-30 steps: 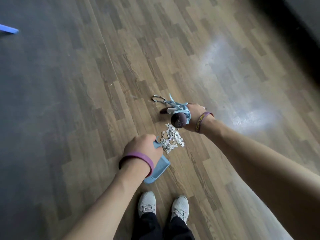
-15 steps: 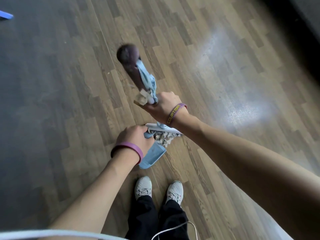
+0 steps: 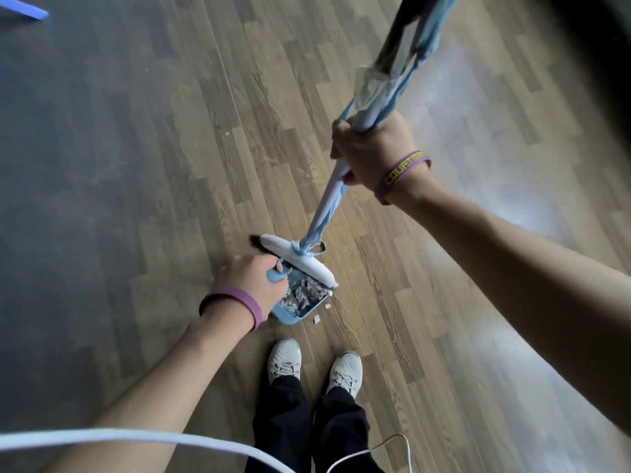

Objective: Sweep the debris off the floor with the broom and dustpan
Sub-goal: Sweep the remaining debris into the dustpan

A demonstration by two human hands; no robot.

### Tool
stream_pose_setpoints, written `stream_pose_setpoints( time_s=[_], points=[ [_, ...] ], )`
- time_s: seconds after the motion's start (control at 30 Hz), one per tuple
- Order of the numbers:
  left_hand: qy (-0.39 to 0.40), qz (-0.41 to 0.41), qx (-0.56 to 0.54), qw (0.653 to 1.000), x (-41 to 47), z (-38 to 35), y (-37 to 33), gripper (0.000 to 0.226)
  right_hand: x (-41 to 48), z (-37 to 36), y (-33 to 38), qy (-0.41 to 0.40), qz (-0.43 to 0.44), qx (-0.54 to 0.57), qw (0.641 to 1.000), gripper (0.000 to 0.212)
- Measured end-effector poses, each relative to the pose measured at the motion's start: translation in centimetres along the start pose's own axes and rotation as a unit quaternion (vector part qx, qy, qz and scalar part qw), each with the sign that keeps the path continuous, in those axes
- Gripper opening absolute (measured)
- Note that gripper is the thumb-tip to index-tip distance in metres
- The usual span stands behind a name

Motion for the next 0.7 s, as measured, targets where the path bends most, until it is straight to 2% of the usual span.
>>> stream_pose_setpoints(
  time_s=[0.17,0.27,0.33,0.5,0.6,0.7],
  points=[
    [-0.011,0.023,-0.006,1.0,-1.9,-0.4,0.7,0.023,0.5,0.5,2.4,0.014,0.057,-0.06,0.996,0.035],
    [-0.037,0.06,-0.031,0.997,-2.6,0.1,1.3,0.009,1.0,-0.4,3.2,0.017,0.084,-0.103,0.991,0.053],
    [-0.057,0.08,-0.051,0.994,-3.5,0.4,1.7,0.006,1.1,-1.0,3.5,0.023,0.108,-0.134,0.985,0.057],
    [-0.08,0.118,-0.067,0.987,-6.4,-0.9,3.0,0.024,0.6,-3.4,2.6,0.06,0.145,-0.224,0.962,0.039],
    [-0.093,0.126,-0.075,0.985,-7.8,-2.3,3.6,0.015,-0.8,-5.8,0.8,0.092,0.163,-0.269,0.945,0.034],
    [-0.109,0.12,-0.079,0.984,-9.1,-3.3,4.0,0.008,-4.0,-8.8,-1.2,0.137,0.2,-0.352,0.904,0.031]
  ],
)
Point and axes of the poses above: each hand's wrist, its own x-axis towards the middle knuckle, its own z-axis out of the back of the hand, y = z × x, the point moved 9 cm from there along x, towards the middle knuckle, and after that the axes turned 9 degrees about -z, right-handed, at the moved point
